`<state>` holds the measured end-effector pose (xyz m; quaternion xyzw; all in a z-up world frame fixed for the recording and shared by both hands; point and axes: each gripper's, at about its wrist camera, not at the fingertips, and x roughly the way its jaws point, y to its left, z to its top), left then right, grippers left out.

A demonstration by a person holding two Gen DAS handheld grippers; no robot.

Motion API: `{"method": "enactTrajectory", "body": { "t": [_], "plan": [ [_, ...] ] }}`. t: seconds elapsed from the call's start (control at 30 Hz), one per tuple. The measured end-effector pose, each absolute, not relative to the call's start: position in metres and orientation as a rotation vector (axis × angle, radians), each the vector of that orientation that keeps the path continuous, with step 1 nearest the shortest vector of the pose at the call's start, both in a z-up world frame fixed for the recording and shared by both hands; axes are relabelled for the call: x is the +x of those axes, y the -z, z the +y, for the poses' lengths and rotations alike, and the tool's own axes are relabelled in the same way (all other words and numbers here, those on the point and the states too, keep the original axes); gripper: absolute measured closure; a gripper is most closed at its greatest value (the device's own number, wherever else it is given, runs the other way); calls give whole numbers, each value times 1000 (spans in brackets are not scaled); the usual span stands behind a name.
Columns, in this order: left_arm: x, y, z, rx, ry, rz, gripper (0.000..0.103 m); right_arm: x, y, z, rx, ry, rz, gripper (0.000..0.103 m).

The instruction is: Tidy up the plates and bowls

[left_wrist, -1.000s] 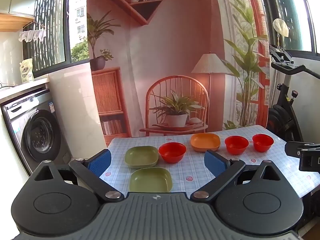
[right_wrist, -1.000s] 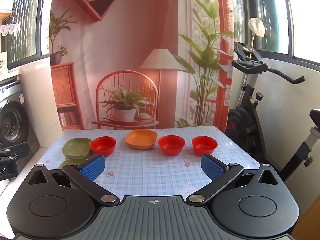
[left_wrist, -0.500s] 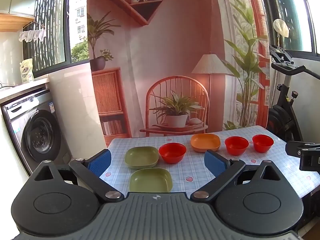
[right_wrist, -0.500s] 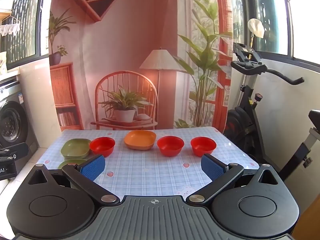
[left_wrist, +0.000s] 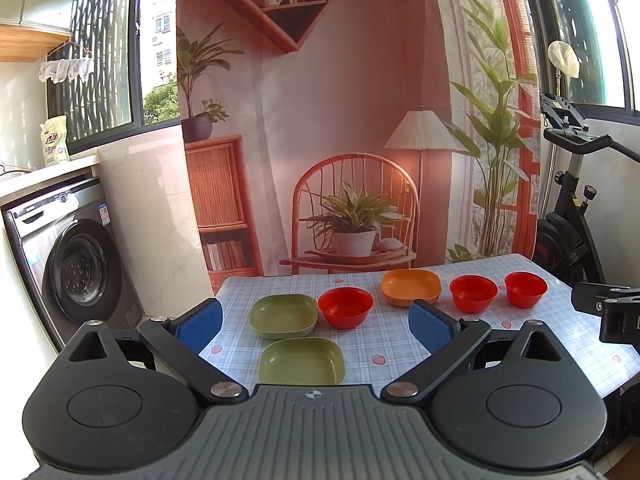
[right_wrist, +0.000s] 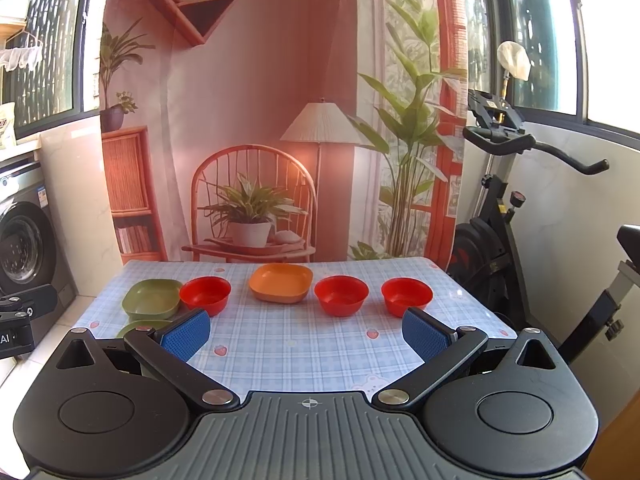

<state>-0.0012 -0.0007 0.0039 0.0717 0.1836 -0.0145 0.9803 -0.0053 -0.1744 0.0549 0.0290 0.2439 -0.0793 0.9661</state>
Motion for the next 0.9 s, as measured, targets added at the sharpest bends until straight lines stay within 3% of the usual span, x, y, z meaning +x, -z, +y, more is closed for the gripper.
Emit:
{"method": "enactTrajectory", "body": {
  "t": [0.9],
  "plan": [
    [-1,-4,-1,141,29,370,3,-6,-54,-174,58,164,491,1]
  ]
}}
